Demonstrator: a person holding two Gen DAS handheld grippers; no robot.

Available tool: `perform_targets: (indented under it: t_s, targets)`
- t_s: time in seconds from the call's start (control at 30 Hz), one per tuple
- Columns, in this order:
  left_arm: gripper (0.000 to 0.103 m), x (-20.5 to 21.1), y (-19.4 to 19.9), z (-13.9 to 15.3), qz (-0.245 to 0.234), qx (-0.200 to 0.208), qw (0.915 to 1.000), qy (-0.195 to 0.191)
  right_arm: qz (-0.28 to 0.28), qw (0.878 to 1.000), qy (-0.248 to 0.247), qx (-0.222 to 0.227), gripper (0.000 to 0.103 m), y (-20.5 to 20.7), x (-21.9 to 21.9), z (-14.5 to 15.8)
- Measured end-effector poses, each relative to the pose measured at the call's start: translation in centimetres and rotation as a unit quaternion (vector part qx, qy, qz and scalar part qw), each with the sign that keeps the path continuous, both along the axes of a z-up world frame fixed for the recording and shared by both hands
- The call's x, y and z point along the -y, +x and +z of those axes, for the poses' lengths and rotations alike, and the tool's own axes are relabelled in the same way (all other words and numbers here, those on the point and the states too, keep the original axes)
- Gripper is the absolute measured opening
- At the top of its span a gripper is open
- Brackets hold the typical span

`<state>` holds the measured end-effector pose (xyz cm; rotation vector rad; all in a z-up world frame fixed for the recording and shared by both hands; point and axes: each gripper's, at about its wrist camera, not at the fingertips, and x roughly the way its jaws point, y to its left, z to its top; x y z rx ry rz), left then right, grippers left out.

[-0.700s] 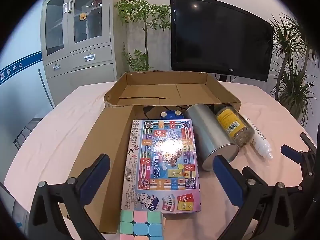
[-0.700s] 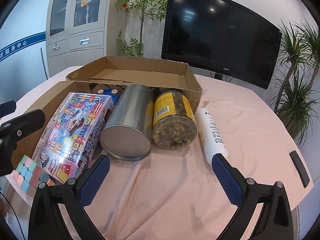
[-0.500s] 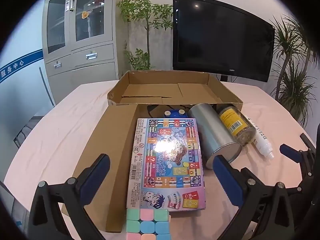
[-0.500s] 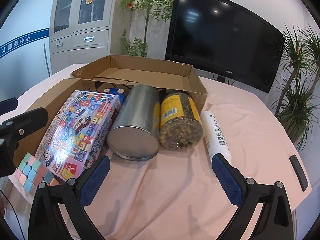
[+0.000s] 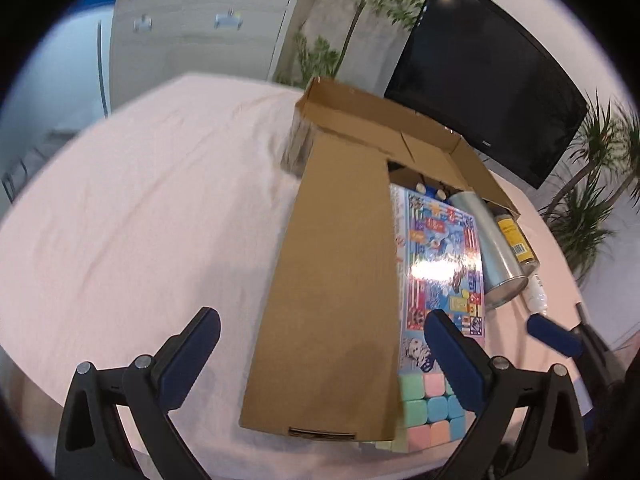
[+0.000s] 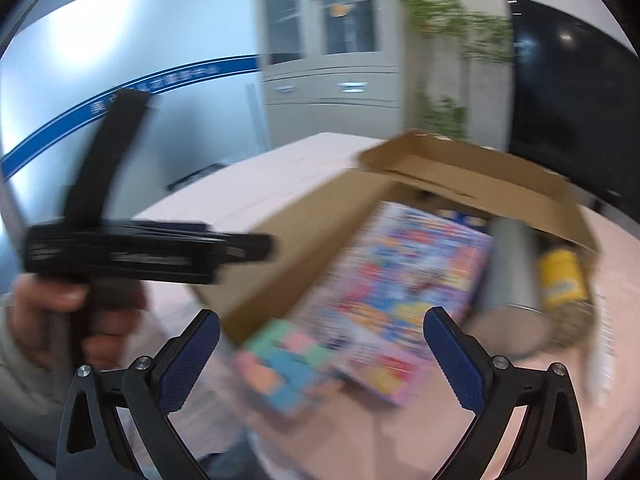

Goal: Organize rigid objects

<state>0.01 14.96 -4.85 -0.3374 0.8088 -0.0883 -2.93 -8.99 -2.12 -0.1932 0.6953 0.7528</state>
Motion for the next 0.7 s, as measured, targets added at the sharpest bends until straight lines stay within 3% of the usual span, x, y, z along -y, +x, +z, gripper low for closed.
perform_targets:
  t_s: [0.07,0.13,0.37,0.4,0.5,0.53,0.57,0.63,0.67,0.7]
  targets:
    - [0.083,-0.6,0.2,-1.4,-0.023,-0.023,0.9977,-0.06,0.022,0.999,-0.004,-0.025,0.102,0.2,-2.4,-0.6]
    - [0.074,-0.5,0.1,-2.0,-0.033,-0.031,0.9951,-0.087,0.025,0.999,-0.006,-0.042,0.101,0.5,-3.7,-1.0]
    - [0.073,0.4,-1.3,-0.3,-0.115,-0.024,0.9786,-0.169,0.018,0.998,-0.025,-0.053,0.1,1.2,-5.8,-1.5]
    - [0.073,0.5,-0.9,0.2,-0.116,-0.053,0.9783,-0.163,0.011,0.998,-0.03,-0.057,0.1,1.4,-6.0,-1.7]
    - [0.073,1.1,-0.6,0.0,-0.136,-0.037,0.9728,-0.184,-0.006,0.997,-0.043,-0.067,0.097,2.6,-6.0,-2.6]
    - [0.073,1.1,-0.5,-0.2,-0.136,-0.036,0.9721,-0.188,-0.012,0.996,-0.036,-0.077,0.092,3.1,-5.6,-2.7]
    - [0.073,1.0,-0.4,-0.4,-0.137,-0.036,0.9704,-0.196,-0.019,0.996,-0.036,-0.08,0.069,3.2,-5.3,-3.0]
    - [0.074,0.1,-0.1,-0.7,-0.134,-0.047,0.9671,-0.211,-0.019,0.996,-0.019,-0.087,0.057,3.9,-4.7,-3.2]
    - [0.075,-0.7,-0.2,-1.0,-0.12,-0.05,0.9679,-0.215,-0.015,0.995,0.002,-0.097,0.033,4.0,-4.3,-3.0]
    - [0.075,-1.5,-0.6,-1.3,-0.107,-0.047,0.9678,-0.223,-0.019,0.994,0.005,-0.11,0.0,4.5,-4.1,-3.2]
